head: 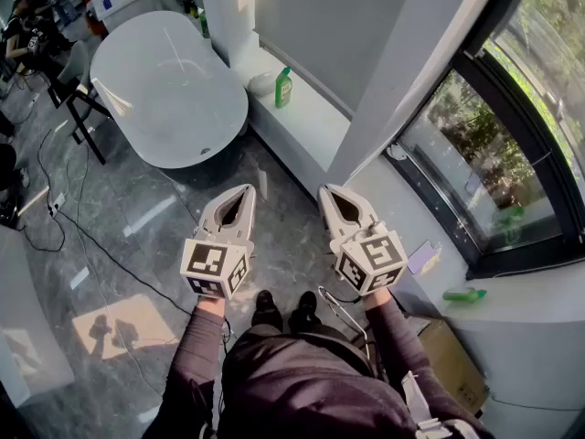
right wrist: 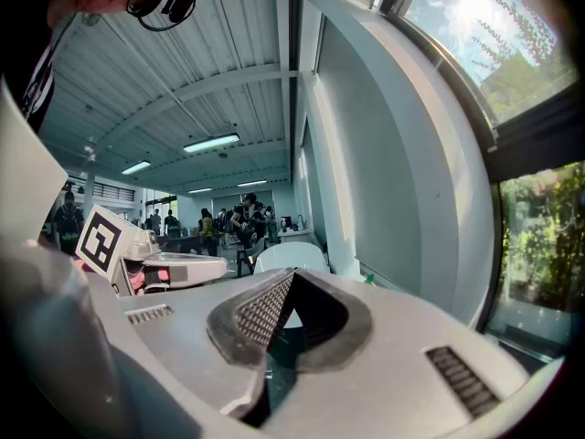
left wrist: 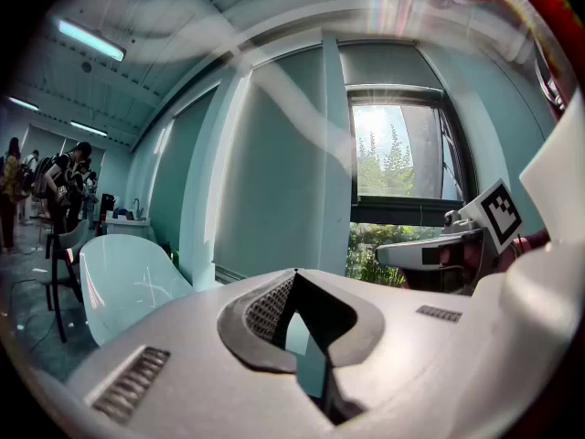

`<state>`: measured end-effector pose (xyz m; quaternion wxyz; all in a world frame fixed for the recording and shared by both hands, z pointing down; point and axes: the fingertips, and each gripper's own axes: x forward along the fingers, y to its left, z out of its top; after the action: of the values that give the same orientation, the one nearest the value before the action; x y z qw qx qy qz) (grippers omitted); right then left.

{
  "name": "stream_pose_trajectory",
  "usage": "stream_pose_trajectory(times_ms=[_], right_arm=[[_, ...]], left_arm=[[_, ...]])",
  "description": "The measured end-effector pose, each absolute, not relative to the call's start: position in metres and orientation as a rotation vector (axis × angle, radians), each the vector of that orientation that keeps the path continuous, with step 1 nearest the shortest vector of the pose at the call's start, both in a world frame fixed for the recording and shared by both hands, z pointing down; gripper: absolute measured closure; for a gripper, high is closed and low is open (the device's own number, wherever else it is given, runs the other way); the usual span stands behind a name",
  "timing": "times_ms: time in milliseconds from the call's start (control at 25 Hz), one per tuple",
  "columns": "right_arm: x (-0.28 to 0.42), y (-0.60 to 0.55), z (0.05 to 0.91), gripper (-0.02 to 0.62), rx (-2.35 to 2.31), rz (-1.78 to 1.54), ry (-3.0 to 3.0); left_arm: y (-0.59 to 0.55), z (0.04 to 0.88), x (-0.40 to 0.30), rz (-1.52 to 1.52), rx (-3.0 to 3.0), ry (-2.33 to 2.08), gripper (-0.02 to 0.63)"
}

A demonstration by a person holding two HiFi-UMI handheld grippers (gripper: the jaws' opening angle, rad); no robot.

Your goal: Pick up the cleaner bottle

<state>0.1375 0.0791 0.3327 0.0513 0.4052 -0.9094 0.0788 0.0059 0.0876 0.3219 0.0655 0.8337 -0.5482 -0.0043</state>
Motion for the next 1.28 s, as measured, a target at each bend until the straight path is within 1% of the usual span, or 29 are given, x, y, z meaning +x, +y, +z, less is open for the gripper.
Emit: stream_pose_trajectory(times_ms=[680,1280], right_arm=[[0.131,0.070,0.342,0.594,1.240,0.304,-2.762],[0.089,0.073,0.346,0.594,1.257,0.316,-2.737]], left_arm=[[0.079,0.327,-0.004,-0.017,2.504,-1.648,0.598],[0.075,0.323,-0.038,-0.010,2.570,-1.591,0.598]])
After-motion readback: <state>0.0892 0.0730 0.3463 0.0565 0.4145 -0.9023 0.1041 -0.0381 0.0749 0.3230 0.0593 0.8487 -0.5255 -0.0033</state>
